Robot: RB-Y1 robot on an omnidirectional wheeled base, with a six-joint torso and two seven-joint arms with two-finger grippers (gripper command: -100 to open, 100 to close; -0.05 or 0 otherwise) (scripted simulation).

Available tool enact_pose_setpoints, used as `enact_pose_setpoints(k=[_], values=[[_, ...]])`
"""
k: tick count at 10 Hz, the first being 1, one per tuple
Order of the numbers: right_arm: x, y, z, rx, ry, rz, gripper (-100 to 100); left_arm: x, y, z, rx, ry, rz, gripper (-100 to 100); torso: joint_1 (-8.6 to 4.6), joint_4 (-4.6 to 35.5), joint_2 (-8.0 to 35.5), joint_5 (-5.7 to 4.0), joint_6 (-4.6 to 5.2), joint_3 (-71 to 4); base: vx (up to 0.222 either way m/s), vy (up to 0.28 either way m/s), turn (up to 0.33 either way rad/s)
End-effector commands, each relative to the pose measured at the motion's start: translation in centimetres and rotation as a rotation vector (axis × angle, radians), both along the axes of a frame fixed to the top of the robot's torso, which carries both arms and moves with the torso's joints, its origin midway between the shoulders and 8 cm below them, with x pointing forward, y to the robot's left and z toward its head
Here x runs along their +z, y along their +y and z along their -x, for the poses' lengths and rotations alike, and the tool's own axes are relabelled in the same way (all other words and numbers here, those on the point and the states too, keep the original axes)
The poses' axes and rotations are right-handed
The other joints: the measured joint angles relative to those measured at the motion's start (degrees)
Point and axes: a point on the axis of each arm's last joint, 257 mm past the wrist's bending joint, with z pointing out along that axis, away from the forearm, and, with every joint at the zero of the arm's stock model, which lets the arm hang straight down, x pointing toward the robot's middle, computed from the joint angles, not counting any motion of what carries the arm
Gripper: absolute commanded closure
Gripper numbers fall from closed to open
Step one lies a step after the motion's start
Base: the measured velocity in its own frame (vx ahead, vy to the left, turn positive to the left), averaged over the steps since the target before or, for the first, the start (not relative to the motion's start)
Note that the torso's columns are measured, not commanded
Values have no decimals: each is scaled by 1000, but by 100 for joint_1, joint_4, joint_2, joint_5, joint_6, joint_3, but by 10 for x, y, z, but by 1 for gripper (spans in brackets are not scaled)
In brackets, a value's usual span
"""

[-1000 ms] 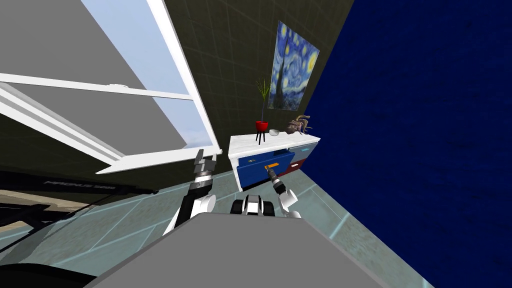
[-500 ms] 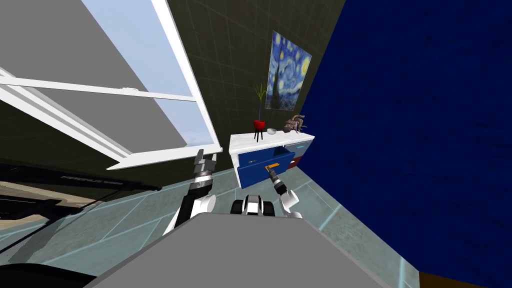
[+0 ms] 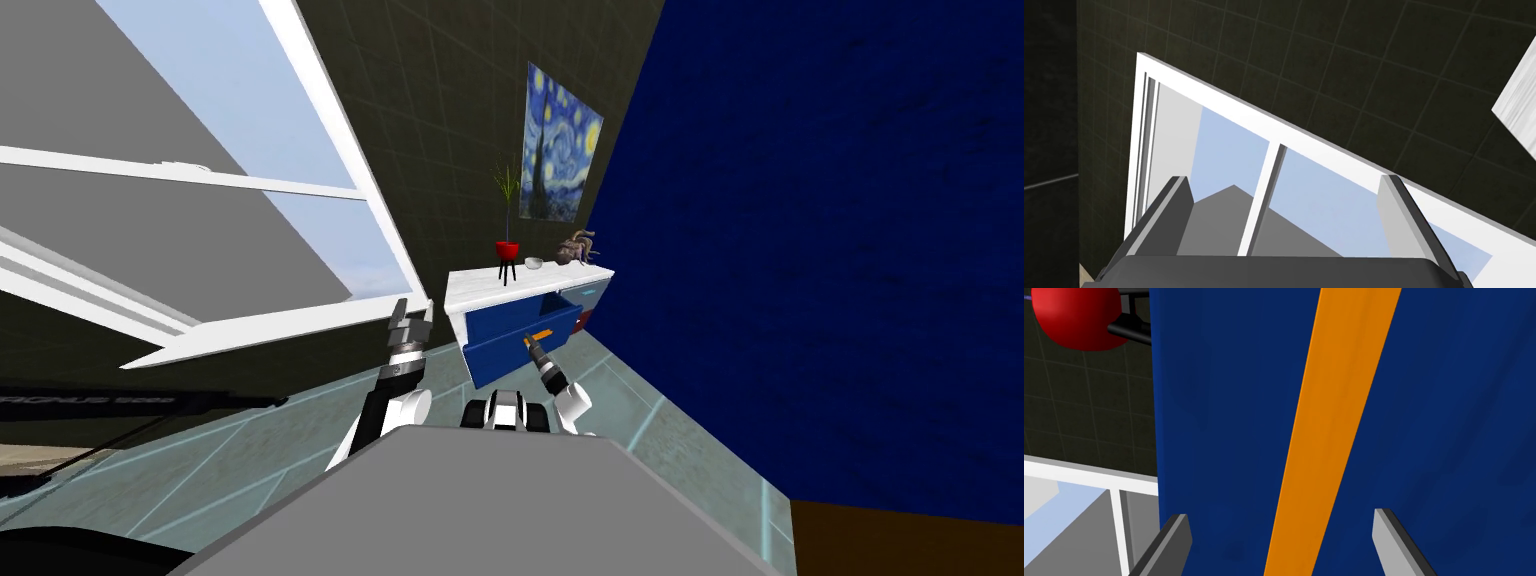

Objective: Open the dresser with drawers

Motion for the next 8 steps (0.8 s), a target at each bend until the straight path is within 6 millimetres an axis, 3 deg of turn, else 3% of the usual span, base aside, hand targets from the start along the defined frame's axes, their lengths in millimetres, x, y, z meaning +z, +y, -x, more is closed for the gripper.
enact_pose_setpoints(k=[1,2,3,4,5,8], values=[[7,27,13,44,2,3,-100,0,0,0,0,0,0,0,-6,-2,-1,-2,0,-1,71,-49,-76],[8,44,23,70,13,-2,-100,0,0,0,0,0,0,0,5,-1,9,0,-3,3,60,-53,-158],[12,44,22,71,3,3,-100,0,0,0,0,0,0,0,9,-1,12,2,0,5,43,-33,-87],[13,61,33,96,14,1,-100,0,0,0,0,0,0,0,17,0,15,3,-2,7,54,-27,-172],[18,61,32,96,2,2,-100,0,0,0,0,0,0,0,16,-2,8,4,1,3,43,-21,-98],[33,93,50,140,-3,-3,-100,0,0,0,0,0,0,0,9,-3,1,1,-3,-2,53,-31,-154]])
